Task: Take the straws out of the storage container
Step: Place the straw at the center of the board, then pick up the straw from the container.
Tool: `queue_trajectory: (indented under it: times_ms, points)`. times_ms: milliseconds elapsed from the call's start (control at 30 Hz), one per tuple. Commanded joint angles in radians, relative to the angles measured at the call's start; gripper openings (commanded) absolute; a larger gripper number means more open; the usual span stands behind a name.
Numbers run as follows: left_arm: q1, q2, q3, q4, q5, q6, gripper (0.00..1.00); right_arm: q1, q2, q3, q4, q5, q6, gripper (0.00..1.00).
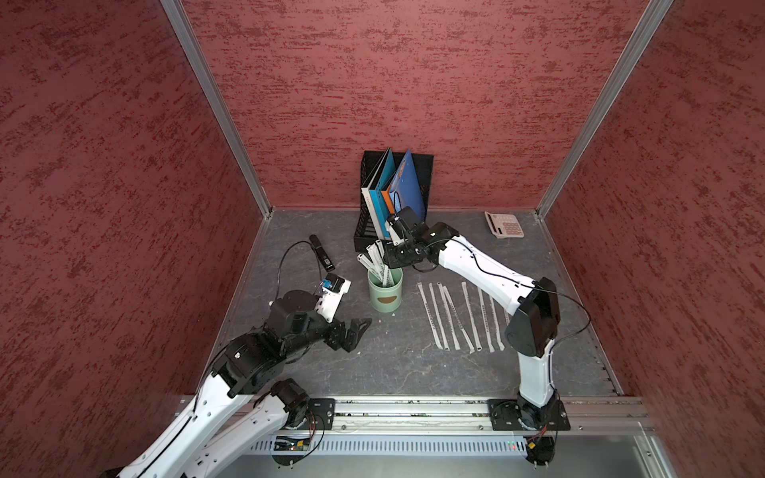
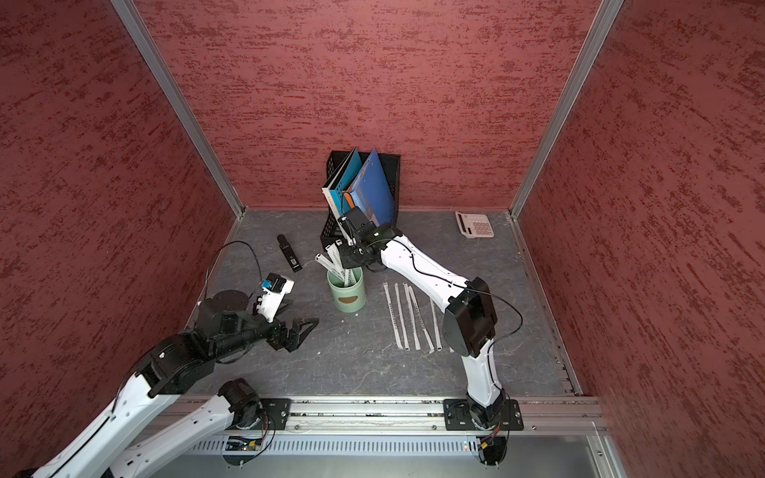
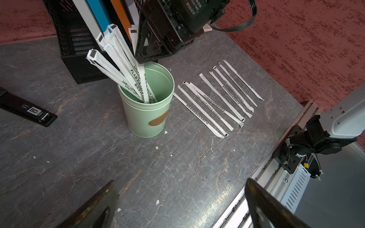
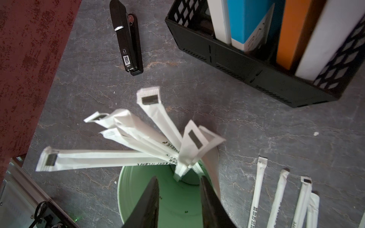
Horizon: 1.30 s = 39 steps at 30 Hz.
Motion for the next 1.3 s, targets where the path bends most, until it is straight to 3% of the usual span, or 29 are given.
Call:
queue_trajectory:
  times_ms: [0, 567, 1267]
  points:
    - [0.003, -0.002, 0.005, -0.008, -0.002, 0.0, 1.0, 0.007, 0.024, 0.047, 0.008, -0.011, 0.01, 0.32]
    - [0.002, 0.0, 0.004, -0.009, 0.004, -0.001, 1.0, 0.005, 0.105, 0.13, -0.024, -0.019, 0.004, 0.24]
    - [0.002, -0.005, 0.004, -0.01, 0.004, 0.0, 1.0, 0.005, 0.103, 0.094, -0.016, -0.074, 0.005, 0.11]
